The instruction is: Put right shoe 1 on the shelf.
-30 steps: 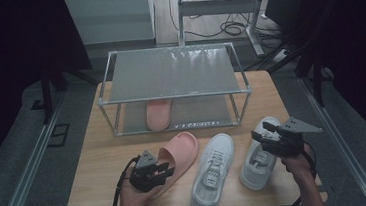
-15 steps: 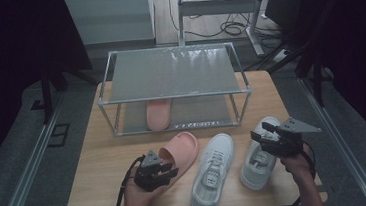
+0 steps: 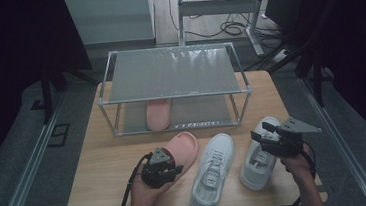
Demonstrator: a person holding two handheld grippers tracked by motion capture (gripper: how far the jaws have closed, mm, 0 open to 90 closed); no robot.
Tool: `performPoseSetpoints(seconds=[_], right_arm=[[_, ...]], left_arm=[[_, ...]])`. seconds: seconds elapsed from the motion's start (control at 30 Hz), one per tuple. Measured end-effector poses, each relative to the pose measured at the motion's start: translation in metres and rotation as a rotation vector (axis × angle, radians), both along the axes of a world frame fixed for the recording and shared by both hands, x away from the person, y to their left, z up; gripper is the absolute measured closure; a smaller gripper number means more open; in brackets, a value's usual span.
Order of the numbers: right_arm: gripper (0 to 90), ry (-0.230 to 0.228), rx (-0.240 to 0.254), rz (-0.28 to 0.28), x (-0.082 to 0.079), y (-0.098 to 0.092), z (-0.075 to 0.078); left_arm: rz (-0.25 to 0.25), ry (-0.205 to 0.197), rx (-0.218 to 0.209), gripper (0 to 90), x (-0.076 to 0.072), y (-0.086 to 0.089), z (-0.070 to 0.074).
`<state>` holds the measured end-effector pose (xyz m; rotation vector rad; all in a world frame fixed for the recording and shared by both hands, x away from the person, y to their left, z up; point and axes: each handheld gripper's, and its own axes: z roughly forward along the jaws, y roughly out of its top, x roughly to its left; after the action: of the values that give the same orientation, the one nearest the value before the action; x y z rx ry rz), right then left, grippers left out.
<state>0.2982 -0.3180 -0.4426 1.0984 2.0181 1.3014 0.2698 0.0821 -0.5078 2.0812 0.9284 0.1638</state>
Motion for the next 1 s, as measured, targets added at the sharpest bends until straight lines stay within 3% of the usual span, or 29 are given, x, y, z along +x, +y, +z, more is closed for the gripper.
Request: performPoseSetpoints(seconds=[0.27,0.57,1.0], right_arm=[[41.1,0.0,-0.003,0.001,0.0,0.001,-0.001],[41.1,-0.001,-0.002,-0.001,0.0,0.0,0.0],[41.0,-0.003,-0.003,-0.003,0.0,0.0,0.0]], left_arm=[[0.004,-0.014,0.021,82.4,0.001,-0.002,-0.003],[0.018,-0.032,0.041,83.4,0.0,-0.004,-0.002],[0.038,-0.069,0.022,82.9,0.002,-0.002,0.009]])
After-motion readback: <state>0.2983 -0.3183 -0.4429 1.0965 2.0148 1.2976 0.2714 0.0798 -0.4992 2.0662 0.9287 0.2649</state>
